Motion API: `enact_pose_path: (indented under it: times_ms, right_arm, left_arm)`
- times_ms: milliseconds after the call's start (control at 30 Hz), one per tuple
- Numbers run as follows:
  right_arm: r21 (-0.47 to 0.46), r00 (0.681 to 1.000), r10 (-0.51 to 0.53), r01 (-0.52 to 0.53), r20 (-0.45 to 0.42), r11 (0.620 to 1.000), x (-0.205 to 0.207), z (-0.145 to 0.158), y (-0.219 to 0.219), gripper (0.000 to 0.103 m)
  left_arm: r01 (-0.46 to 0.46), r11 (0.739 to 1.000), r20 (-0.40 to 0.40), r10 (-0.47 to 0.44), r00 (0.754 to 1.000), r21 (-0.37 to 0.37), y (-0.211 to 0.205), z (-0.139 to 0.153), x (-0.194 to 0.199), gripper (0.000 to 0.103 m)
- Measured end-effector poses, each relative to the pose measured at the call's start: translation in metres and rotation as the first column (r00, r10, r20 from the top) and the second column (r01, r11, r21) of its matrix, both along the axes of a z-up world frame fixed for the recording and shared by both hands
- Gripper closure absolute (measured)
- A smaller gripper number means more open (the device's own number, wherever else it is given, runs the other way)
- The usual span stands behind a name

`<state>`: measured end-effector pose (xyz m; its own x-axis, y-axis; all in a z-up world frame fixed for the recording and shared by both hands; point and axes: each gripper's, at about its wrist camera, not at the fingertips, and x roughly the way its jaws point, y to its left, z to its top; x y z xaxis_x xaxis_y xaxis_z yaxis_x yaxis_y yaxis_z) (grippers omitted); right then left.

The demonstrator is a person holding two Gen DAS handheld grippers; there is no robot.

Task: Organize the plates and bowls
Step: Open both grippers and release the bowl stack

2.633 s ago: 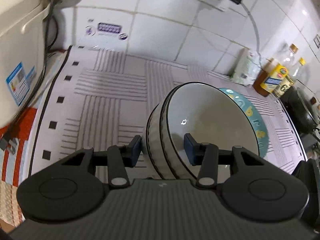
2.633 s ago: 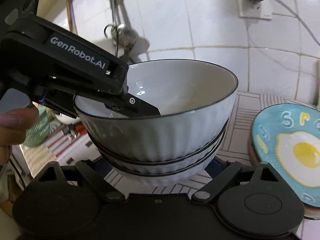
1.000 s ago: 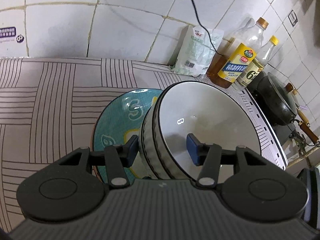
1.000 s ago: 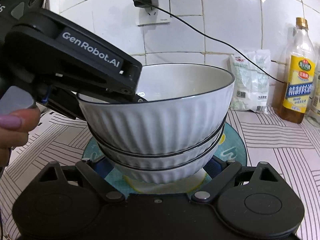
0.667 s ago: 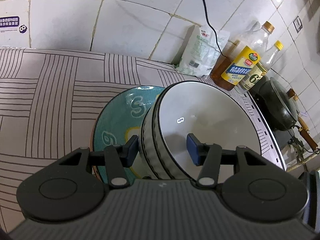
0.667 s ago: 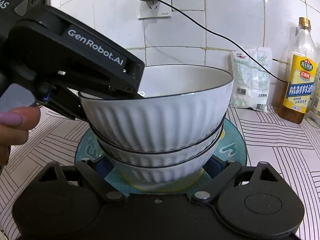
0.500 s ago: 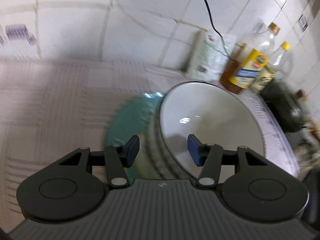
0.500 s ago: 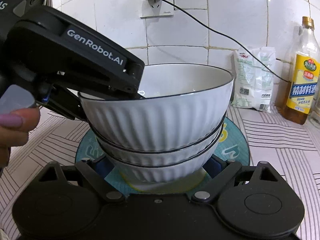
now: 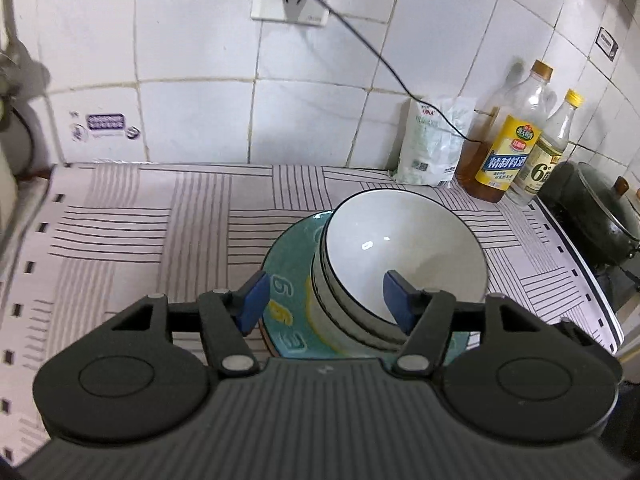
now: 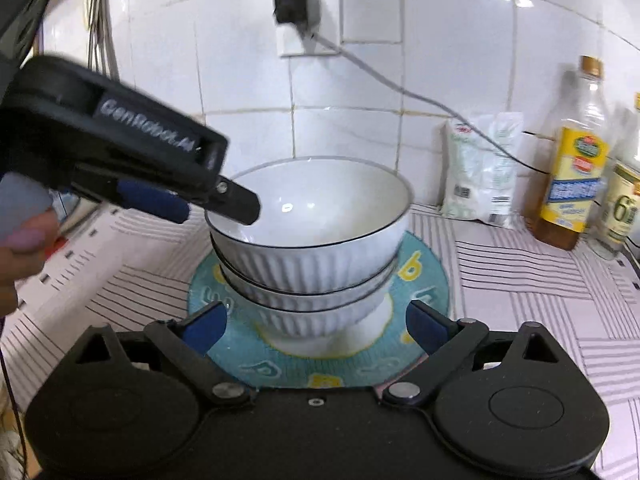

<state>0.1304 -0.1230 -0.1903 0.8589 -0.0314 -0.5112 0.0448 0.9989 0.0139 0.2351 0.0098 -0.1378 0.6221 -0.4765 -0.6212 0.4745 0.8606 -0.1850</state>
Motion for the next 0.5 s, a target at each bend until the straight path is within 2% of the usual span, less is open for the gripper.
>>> enact_pose_path:
  times_ms: [133, 200, 300, 500]
  right_arm:
    - [0.007, 1.0, -0.029, 0.029, -0.007, 1.0, -0.021, 0.02, -0.004, 0.005]
    - [0.005, 1.0, -0.024, 0.024, -0.014, 1.0, -0.029, 0.031, -0.006, 0.005]
    - [0.084, 0.998, -0.013, 0.018, -0.055, 0.996, -0.032, 0.047, -0.015, 0.005]
    - [0.091, 0.992, -0.113, 0.118, -0.06, 0.989, -0.047, 0.074, -0.03, 0.005]
  left_arm:
    - [-0.003, 1.0, 0.026, 0.003, 1.0, 0.003, 0.006, 0.023, -0.025, 0.039]
    - [0.001, 1.0, 0.045, -0.002, 0.999, 0.027, 0.003, 0.033, -0.035, 0.039]
    - [-0.01, 0.999, 0.06, 0.007, 0.998, 0.041, 0.003, 0.045, -0.047, 0.038]
    - [-0.058, 0.997, 0.057, 0.056, 0.997, 0.041, 0.014, 0.066, -0.073, 0.037]
